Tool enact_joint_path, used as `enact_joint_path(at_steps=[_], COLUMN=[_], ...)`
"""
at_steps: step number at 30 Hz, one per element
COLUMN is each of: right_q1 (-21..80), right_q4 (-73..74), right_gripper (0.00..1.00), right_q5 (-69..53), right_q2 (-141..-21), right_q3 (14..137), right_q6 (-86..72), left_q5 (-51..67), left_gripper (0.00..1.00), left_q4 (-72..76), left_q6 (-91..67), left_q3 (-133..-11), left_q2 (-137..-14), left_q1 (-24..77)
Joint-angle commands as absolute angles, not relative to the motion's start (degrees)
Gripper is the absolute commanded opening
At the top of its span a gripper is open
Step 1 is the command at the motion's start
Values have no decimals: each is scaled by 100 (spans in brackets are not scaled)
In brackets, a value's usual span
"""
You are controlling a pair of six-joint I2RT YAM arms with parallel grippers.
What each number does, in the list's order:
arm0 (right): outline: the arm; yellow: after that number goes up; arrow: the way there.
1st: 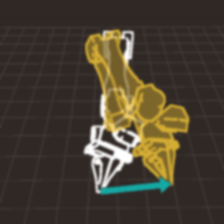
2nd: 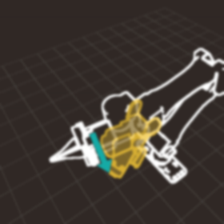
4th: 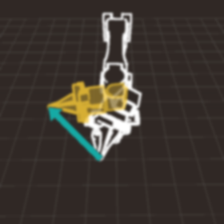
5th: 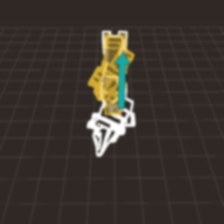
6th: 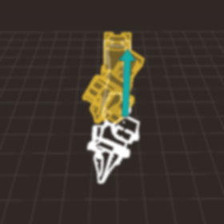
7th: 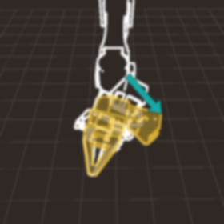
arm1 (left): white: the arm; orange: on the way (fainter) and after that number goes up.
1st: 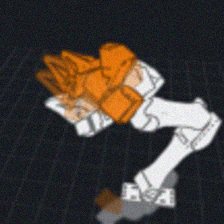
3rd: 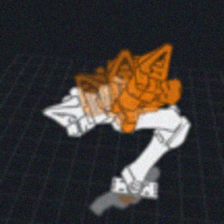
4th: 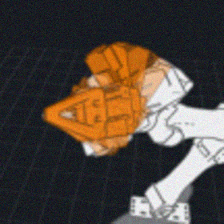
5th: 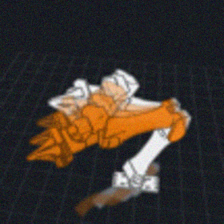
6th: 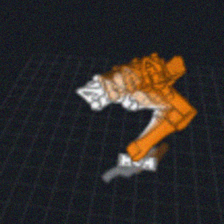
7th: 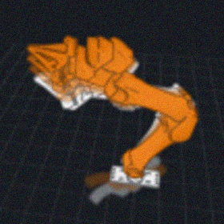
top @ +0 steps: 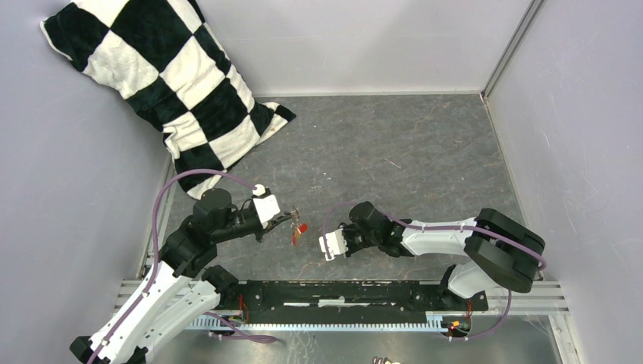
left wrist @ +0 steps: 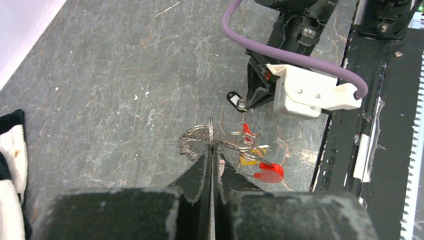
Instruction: Put the keys on the keyring
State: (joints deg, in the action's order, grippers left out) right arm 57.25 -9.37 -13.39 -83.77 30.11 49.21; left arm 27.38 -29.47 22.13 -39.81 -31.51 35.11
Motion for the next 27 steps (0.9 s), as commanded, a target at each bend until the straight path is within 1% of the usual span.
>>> enact_joint_path(at_steps=[1,4,10,17,23,27], right_q1=[5696,5692,5700,5690,5685,5686], right_q4=[-957,-934,-1127,-1262,-1186,-678], right_gripper=[12,1,1,0,0,0], right_q5=[-1282,-1196,-1096,-1536,-2080,-2614], right_q2=[-8494,-8551,-8396,-7804,-7001,-6645], right_q3=[3095,3185,3302,3403,3524,3977], right_q6=[4638,4526,4282,3667,2575,1700], left_q5=[2890,2915,2970,3091,3210,3295], left_gripper=[2,2,2,2,2,2], left_q4=[-2681,-2727,-2763,-2787,-2788,-2781], left_q6=[2048,2030,1947,1897,1940,2113], left_q3=[-4291,-4331,-4373,-4357,-4245,-4163], left_q2=[-3142,-3130,-3118,-3098,-3069,-2990], left_q1=[3489,3489,3490,3490,3489,3491])
